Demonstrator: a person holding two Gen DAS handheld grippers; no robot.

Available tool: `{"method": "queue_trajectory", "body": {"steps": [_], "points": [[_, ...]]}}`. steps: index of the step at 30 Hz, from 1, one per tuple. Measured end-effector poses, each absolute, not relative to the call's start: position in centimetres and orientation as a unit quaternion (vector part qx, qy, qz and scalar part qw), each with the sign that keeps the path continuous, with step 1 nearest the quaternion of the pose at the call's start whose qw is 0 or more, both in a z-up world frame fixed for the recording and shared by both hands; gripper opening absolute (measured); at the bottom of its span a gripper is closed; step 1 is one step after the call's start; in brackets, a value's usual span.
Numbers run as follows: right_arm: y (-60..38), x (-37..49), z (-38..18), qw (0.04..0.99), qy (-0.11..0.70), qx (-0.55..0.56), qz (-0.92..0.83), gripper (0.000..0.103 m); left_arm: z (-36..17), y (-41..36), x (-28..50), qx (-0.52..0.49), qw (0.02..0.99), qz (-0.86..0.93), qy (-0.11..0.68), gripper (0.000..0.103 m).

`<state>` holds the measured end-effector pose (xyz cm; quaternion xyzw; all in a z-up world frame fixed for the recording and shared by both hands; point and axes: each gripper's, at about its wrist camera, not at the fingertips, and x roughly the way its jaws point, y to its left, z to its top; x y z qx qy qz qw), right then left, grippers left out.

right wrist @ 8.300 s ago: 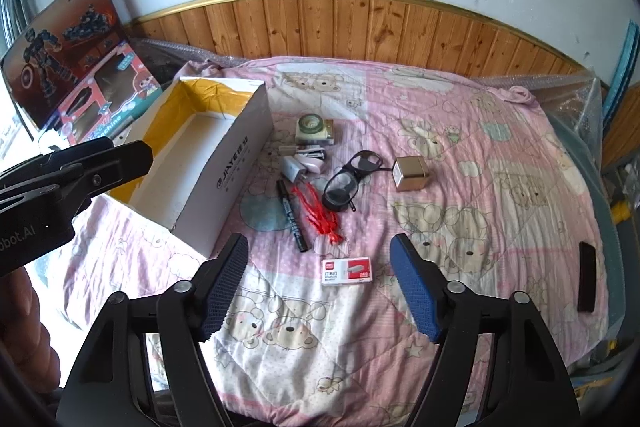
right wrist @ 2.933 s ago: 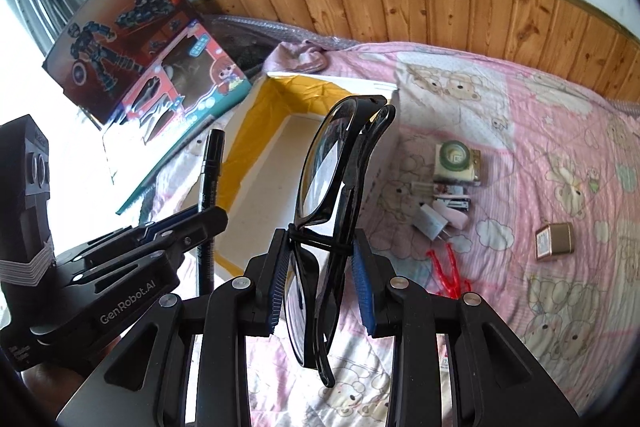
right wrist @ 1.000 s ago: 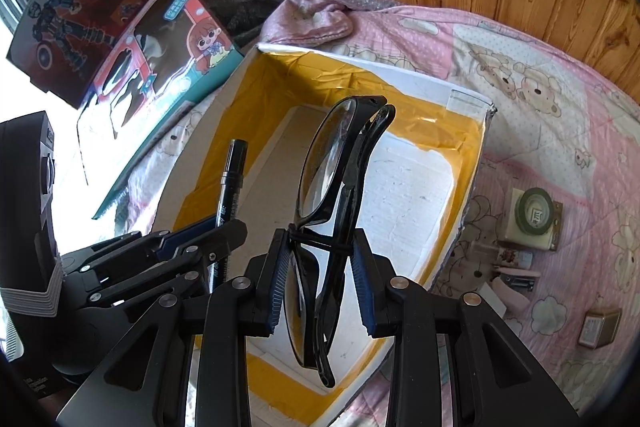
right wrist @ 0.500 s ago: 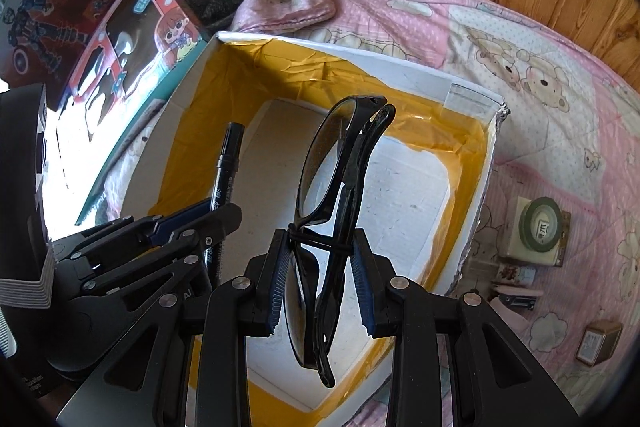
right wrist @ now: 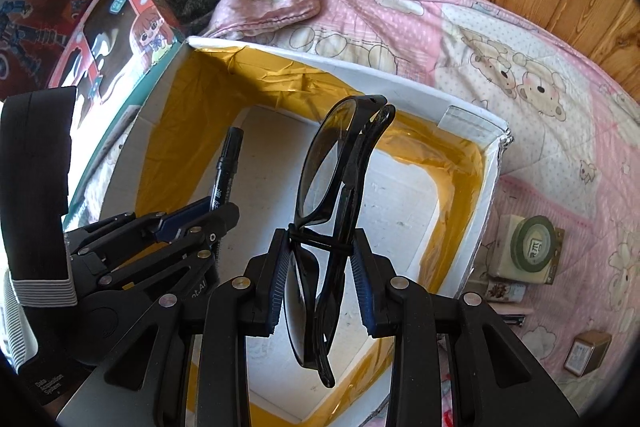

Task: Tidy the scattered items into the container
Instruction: 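Open both tools to drop the marker and glasses into the box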

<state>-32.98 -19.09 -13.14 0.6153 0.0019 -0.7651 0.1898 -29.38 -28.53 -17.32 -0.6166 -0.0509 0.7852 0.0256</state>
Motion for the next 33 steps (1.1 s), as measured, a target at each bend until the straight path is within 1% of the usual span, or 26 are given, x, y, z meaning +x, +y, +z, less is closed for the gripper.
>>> {"method": "queue_trajectory", "body": {"steps": [5, 6, 7, 8, 9, 10, 21, 28, 33], "points": [[-18.8, -33.1, -12.9, 0.191, -0.002, 0.61, -0.769, 0.036, -17.8, -28.7, -30.4, -0.62, 0.032, 0.782, -0.061, 0.014], [-18.6, -33.0, -12.6, 0.19, -0.005, 0.606, -0.773, 0.036, -17.8, -28.9, -30.6, -0.621, 0.032, 0.781, -0.067, 0.016], [-18.5, -32.8, -12.4, 0.19, -0.008, 0.603, -0.775, 0.036, -17.9, -29.0, -30.8, -0.621, 0.03, 0.78, -0.072, 0.023], [-18.3, -32.7, -12.1, 0.189, -0.013, 0.599, -0.778, 0.036, -17.8, -29.1, -30.9, -0.618, 0.026, 0.782, -0.074, 0.038], [-18.1, -32.4, -11.7, 0.188, -0.018, 0.596, -0.781, 0.036, -17.5, -29.3, -30.8, -0.613, 0.02, 0.786, -0.074, 0.047], [-18.0, -32.2, -11.3, 0.186, -0.022, 0.593, -0.783, 0.036, -17.2, -29.3, -30.6, -0.607, 0.017, 0.791, -0.072, 0.053], [-17.5, -29.6, -10.2, 0.211, -0.068, 0.595, -0.773, 0.036, -14.9, -30.6, -26.8, -0.596, 0.027, 0.798, -0.084, 0.053], [-18.2, -26.4, -8.4, 0.225, -0.07, 0.584, -0.777, 0.032, -12.0, -30.1, -23.6, -0.576, 0.028, 0.814, -0.065, 0.052], [-18.4, -23.7, -6.8, 0.229, -0.07, 0.575, -0.783, 0.032, -9.8, -30.4, -21.0, -0.559, 0.03, 0.826, -0.06, 0.053]]}}
